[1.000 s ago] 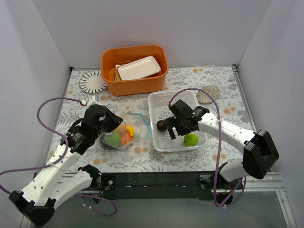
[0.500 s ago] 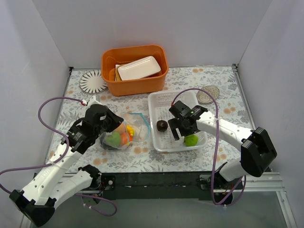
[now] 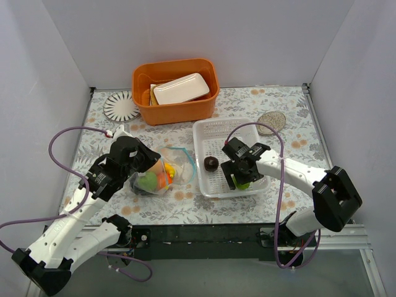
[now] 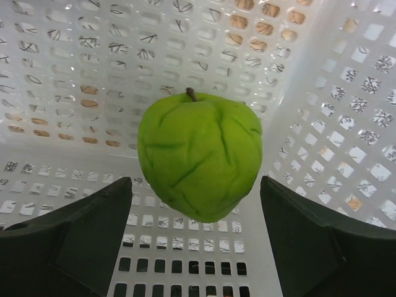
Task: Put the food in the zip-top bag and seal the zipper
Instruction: Pick up the fake fruit from the bin, then place the fake fruit in the zipper food storage bag, then pick up the fake fruit from the bin, then place the fake fruit in the zipper food storage bag.
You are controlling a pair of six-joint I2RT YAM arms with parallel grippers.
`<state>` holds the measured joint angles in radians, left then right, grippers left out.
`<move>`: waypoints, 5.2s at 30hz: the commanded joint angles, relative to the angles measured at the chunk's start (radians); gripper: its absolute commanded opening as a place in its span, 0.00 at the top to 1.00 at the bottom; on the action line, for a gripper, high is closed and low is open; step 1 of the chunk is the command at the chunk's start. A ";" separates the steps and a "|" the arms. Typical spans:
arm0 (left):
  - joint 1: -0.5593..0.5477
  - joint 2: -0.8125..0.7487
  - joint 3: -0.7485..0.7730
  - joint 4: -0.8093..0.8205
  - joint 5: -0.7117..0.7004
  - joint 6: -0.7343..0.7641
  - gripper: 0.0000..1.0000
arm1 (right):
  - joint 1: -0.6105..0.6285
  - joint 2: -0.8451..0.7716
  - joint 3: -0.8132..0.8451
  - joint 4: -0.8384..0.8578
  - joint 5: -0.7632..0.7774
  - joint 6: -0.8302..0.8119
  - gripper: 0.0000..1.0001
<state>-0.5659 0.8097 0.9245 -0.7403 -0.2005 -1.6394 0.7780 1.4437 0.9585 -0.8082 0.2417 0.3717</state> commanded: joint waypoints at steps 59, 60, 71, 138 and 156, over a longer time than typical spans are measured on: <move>-0.003 0.042 0.040 -0.005 0.016 0.020 1.00 | 0.199 0.057 0.336 0.492 -0.299 0.015 0.04; -0.003 0.040 0.040 -0.004 0.018 0.020 1.00 | 0.199 0.028 0.336 0.483 -0.270 0.010 0.03; -0.003 0.042 0.025 0.012 0.027 0.016 1.00 | -0.020 -0.062 0.209 0.366 -0.117 0.093 0.02; -0.003 0.062 0.002 0.024 0.061 0.019 1.00 | -0.013 -0.118 0.164 0.526 -0.470 0.110 0.53; -0.003 0.055 0.010 0.012 0.062 0.016 1.00 | 0.184 0.159 0.336 0.621 -0.570 0.104 0.47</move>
<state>-0.5663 0.8825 0.9279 -0.7246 -0.1394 -1.6341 0.9520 1.5372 1.2076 -0.2501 -0.2661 0.4801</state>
